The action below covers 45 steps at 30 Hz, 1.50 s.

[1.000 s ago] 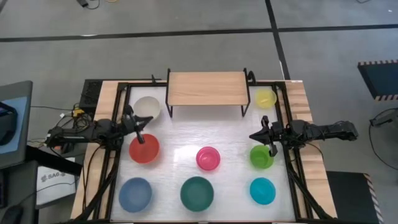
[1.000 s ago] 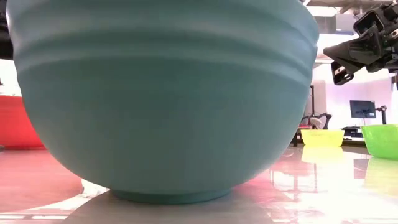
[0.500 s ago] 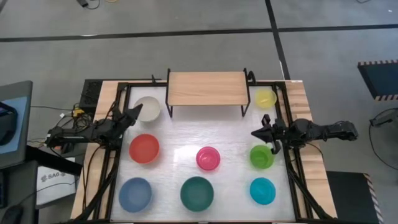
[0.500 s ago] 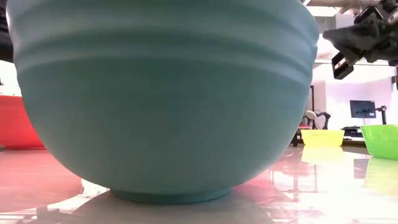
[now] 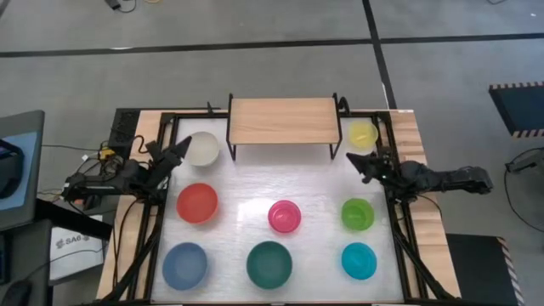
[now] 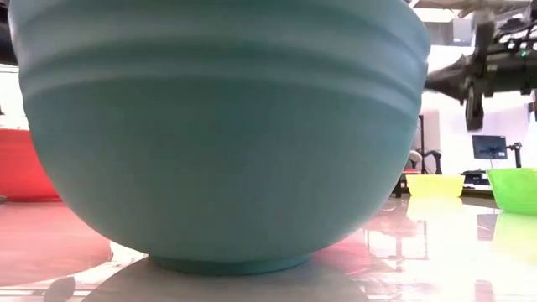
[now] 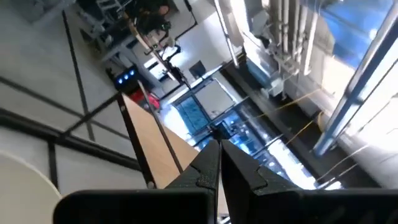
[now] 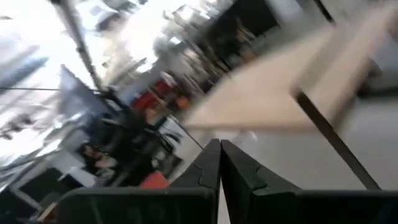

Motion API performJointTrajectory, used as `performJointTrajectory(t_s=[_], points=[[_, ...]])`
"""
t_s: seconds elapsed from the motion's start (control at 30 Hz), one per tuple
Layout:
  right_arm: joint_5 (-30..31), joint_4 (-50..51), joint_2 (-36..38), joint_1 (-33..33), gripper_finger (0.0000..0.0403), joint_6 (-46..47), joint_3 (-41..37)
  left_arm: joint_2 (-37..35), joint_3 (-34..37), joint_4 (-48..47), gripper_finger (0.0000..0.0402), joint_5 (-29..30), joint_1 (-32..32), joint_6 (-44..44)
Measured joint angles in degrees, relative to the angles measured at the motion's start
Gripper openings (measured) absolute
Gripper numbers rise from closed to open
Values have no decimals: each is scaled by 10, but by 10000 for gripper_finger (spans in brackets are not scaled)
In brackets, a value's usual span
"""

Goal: Place and stack bowls onto a shelf
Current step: Put the yellow bowl on the shelf

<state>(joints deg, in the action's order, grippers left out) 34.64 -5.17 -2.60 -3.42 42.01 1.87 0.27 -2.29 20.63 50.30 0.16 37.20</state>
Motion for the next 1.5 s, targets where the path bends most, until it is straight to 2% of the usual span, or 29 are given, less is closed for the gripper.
performJointTrajectory(t_s=[0.07, 0.17, 0.3, 0.43, 0.57, 0.63, 0.77, 0.9, 1.0, 1.17, 1.33, 1.5], points=[[0, 22, -17, 12, 38, 58, 0, 0, -10, -18, 0, -1, 0, -10], [-26, -5, -39, 30, 38, 118, 0, 1, -28, -68, 0, -20, 0, -10], [-82, -51, -66, 47, 27, 129, 19, 23, -54, -108, 4, -56, 0, -15], [-87, -52, -102, 56, 20, 42, 75, 79, -84, -109, 20, -62, 0, -44], [-77, -40, -154, 74, 33, -53, 143, 153, -121, -109, 47, -62, 7, -87], [-61, 1, -186, 88, 38, -60, 181, 192, -139, -109, 63, -58, 18, -101], [-33, 132, -259, 129, 33, -15, 256, 258, -183, -132, 95, -64, 48, -114], [-73, 296, -324, 180, 32, 43, 330, 302, -232, -218, 123, -96, 85, -108], [-102, 382, -361, 213, 35, 70, 383, 325, -264, -276, 133, -132, 116, -95], [-110, 517, -422, 263, 47, 91, 450, 355, -306, -308, 135, -209, 168, -104], [-150, 585, -471, 313, 80, 92, 470, 383, -335, -308, 135, -262, 202, -117], [-165, 591, -511, 351, 128, 91, 470, 412, -341, -303, 135, -241, 212, -138]])
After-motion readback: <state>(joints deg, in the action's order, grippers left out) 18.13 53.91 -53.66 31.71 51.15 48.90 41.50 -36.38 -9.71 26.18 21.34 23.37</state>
